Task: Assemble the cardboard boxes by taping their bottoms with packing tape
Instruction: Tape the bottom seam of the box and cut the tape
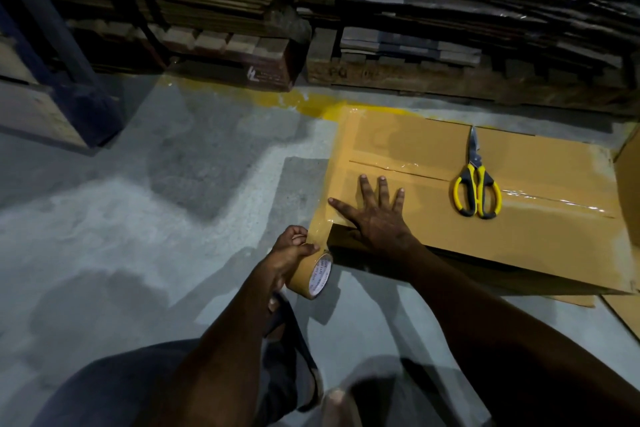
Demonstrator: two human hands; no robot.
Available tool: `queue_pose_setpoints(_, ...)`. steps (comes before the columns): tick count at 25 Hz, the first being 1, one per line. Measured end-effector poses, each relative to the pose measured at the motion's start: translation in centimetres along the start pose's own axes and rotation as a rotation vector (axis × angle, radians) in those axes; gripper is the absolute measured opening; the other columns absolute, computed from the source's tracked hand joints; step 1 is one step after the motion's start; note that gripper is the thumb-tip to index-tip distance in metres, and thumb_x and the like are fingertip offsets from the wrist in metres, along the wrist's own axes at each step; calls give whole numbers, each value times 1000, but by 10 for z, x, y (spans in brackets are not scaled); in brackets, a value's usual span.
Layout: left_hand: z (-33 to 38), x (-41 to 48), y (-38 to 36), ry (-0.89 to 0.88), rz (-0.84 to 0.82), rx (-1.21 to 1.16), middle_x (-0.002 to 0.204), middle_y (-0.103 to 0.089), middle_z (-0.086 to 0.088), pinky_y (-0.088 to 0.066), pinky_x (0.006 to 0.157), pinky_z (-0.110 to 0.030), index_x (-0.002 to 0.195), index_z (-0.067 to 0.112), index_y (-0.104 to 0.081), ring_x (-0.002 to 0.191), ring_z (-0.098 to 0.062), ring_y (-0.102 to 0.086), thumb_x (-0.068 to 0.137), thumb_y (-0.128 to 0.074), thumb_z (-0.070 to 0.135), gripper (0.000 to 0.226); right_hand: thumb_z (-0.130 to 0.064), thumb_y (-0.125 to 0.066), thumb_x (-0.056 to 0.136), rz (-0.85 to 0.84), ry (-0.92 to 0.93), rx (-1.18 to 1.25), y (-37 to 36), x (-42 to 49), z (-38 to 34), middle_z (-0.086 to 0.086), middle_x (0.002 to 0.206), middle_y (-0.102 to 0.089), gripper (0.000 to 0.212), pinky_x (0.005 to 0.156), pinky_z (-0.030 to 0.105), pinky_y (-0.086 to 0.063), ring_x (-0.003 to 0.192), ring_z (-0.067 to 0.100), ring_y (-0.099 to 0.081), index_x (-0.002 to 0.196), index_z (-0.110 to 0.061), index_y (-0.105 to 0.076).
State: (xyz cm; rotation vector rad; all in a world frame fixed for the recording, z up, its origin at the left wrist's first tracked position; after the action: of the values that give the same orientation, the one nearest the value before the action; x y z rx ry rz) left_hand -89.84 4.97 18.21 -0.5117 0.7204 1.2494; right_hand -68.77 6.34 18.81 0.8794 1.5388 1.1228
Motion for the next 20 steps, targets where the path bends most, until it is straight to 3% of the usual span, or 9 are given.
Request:
queue_pose_setpoints(4, 2, 0, 1, -65, -6, -79, 104, -67, -12, -50, 75, -34, 117, 21, -49, 91, -27, -65, 84, -69, 3, 43, -57, -41, 95, 7, -17, 0, -2, 2, -1, 21, 159, 22, 76, 106, 77, 2, 142, 56, 17, 148, -54, 14)
queue_pose_setpoints(7, -2, -1, -3, -103, 43, -88, 104, -66, -17, -49, 75, -36, 104, 20, -47, 89, -30, -63, 86, -68, 5, 32, -62, -42, 94, -40, -40, -20, 3, 1, -3, 20, 160, 22, 78, 108, 74, 5, 142, 55, 17, 147, -54, 15)
queue_pose_setpoints(10, -4, -4, -8, -165, 132, -37, 86, -62, -10, -45, 71, -33, 89, 17, -45, 81, -25, -57, 86, -67, 3, 26, -71, -41, 89, -66, -40, 45, 14, -8, 11, 16, 162, 16, 80, 111, 68, 7, 145, 50, 12, 150, -51, 8)
queue_pose_setpoints(12, -9, -4, -10, -207, 162, 15, 78, -60, -5, -44, 70, -32, 80, 13, -50, 79, -22, -54, 86, -67, 3, 21, -59, -41, 95, 60, -198, 93, 20, -20, 32, 18, 163, 2, 72, 114, 65, -2, 147, 49, -1, 154, -42, -4)
queue_pose_setpoints(14, -10, -3, -13, -222, 169, 56, 83, -65, -5, -47, 75, -32, 79, 10, -58, 84, -24, -59, 85, -67, 2, 13, -42, -44, 99, 233, -494, 136, 19, -38, 61, 23, 161, -10, 64, 116, 63, -12, 145, 49, -12, 155, -31, -17)
queue_pose_setpoints(16, -10, -1, -15, -210, 160, 59, 94, -69, -6, -49, 83, -35, 87, 12, -67, 93, -27, -62, 86, -67, 2, 10, -37, -46, 100, 194, -747, 208, 14, -57, 89, 26, 160, -9, 61, 115, 63, -11, 145, 49, -10, 154, -25, -21)
queue_pose_setpoints(18, -8, -2, -16, -175, 134, 43, 102, -67, -7, -46, 85, -33, 98, 10, -70, 96, -27, -60, 86, -65, 0, 16, -36, -43, 101, 100, -806, 285, 9, -67, 105, 27, 159, -12, 53, 113, 62, -17, 145, 47, -14, 150, -22, -27)
queue_pose_setpoints(20, -8, -3, -15, -149, 120, 56, 107, -65, -7, -44, 88, -34, 102, 11, -71, 99, -26, -58, 86, -65, -1, 20, -31, -45, 101, 139, -756, 250, 11, -72, 110, 25, 149, -32, 42, 105, 55, -35, 134, 45, -34, 140, -16, -43)
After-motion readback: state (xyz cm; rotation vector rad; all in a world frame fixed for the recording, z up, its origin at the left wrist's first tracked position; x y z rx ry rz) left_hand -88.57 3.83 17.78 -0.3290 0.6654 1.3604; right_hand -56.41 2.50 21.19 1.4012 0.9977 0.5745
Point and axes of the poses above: each hand's wrist, its own x-axis towards the middle knuckle, its own y-axis out of the back of the hand, z = x × y, the point moved 2 cm from there along x, towards the middle knuckle
